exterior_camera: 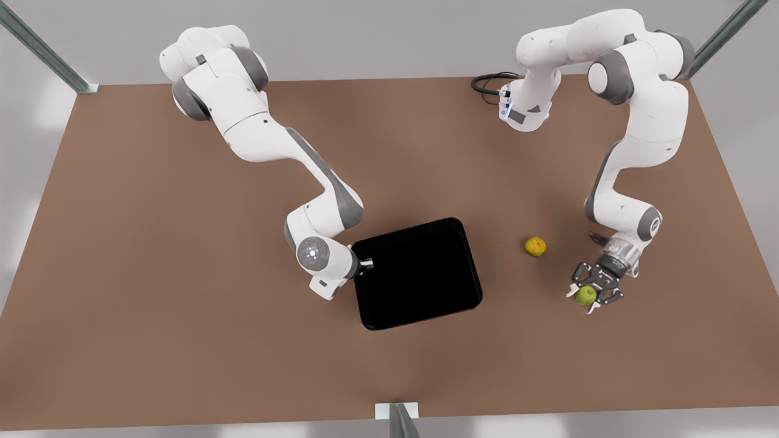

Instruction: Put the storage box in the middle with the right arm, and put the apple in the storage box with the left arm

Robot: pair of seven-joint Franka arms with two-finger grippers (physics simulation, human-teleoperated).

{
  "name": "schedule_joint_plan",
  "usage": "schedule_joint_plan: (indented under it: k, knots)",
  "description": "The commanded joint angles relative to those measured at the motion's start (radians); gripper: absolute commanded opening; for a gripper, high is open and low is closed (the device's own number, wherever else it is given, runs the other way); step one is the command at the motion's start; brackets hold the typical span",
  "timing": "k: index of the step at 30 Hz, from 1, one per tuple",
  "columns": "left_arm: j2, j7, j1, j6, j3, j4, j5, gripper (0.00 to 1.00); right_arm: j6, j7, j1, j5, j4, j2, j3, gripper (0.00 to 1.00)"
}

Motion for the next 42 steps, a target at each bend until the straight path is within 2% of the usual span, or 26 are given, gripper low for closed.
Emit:
schedule_joint_plan:
  k: [1,2,3,4,6,10,12,15,16,17,19,20,21,22,25,27,31,32,33,40,42]
  knots:
    - [-0.002,-0.032,-0.001,-0.021,0.002,0.011,0.565,0.21,0.000,-0.001,0.000,-0.003,0.000,0.001,0.000,0.21]
    - [-0.011,-0.041,-0.002,-0.023,0.001,0.040,0.637,0.21,0.004,-0.004,-0.001,-0.003,0.002,0.005,0.000,0.21]
    - [-0.016,-0.044,-0.004,-0.023,-0.001,0.054,0.679,0.21,0.004,-0.006,-0.001,-0.001,0.002,0.006,0.000,0.47]
    - [-0.022,-0.046,-0.008,-0.023,-0.002,0.069,0.714,0.21,0.004,-0.020,-0.001,-0.029,0.002,0.005,0.000,1.00]
    - [-0.041,-0.069,-0.027,-0.015,-0.019,0.115,0.821,0.21,0.004,-0.021,-0.001,-0.027,0.003,0.003,0.000,1.00]
    - [-0.081,-0.122,-0.080,-0.021,-0.068,0.117,0.840,0.21,0.001,-0.015,-0.007,0.052,0.011,-0.009,0.000,1.00]
    - [-0.120,-0.159,-0.136,-0.008,-0.085,0.111,0.840,0.21,-0.057,-0.007,-0.018,0.106,0.021,-0.072,-0.005,1.00]
    - [-0.143,-0.185,-0.206,-0.005,-0.088,0.107,0.841,0.21,-0.296,-0.096,-0.142,0.098,0.094,-0.206,-0.011,1.00]
    - [-0.145,-0.188,-0.228,0.005,-0.105,0.109,0.898,0.21,-0.364,-0.153,-0.181,0.046,0.104,-0.253,-0.012,1.00]
    - [-0.148,-0.204,-0.266,0.040,-0.111,0.111,0.912,0.21,-0.468,-0.253,-0.202,-0.151,0.107,-0.330,-0.012,1.00]
    - [-0.163,-0.265,-0.346,0.110,-0.111,0.111,0.938,0.21,-0.674,-0.290,-0.267,-0.291,0.078,-0.521,-0.043,1.00]
    - [-0.166,-0.297,-0.395,0.133,-0.111,0.115,0.961,0.21,-0.660,-0.276,-0.274,-0.290,-0.090,-0.676,-0.110,1.00]
    - [-0.171,-0.323,-0.433,0.161,-0.111,0.115,0.963,0.21,-0.537,-0.267,-0.284,-0.285,-0.357,-0.848,-0.173,1.00]
    - [-0.171,-0.376,-0.504,0.186,-0.099,0.120,0.998,0.21,-0.321,-0.265,-0.316,-0.285,-0.646,-1.042,-0.190,1.00]
    - [-0.154,-0.474,-0.602,0.276,-0.107,0.140,1.068,0.21,-0.338,-0.267,-0.320,-0.285,-0.647,-1.036,-0.190,1.00]
    - [-0.094,-0.570,-0.620,0.285,-0.110,0.227,1.156,0.21,-0.338,-0.270,-0.320,-0.285,-0.653,-1.036,-0.190,1.00]
    - [-0.084,-0.606,-0.619,0.287,-0.122,0.244,1.193,0.21,-0.333,-0.279,-0.322,-0.283,-0.650,-1.031,-0.192,1.00]
    - [-0.084,-0.606,-0.620,0.287,-0.122,0.245,1.193,0.30,-0.336,-0.279,-0.323,-0.283,-0.644,-1.039,-0.193,1.00]
    - [-0.082,-0.606,-0.620,0.288,-0.122,0.244,1.194,1.00,-0.324,-0.276,-0.320,-0.283,-0.647,-1.032,-0.192,1.00]
    - [-0.084,-0.612,-0.619,0.290,-0.133,0.258,1.202,1.00,-0.330,-0.279,-0.322,-0.282,-0.649,-1.031,-0.192,1.00]
    - [-0.085,-0.603,-0.580,0.269,-0.134,0.331,1.374,1.00,-0.330,-0.279,-0.320,-0.282,-0.649,-1.032,-0.192,1.00]
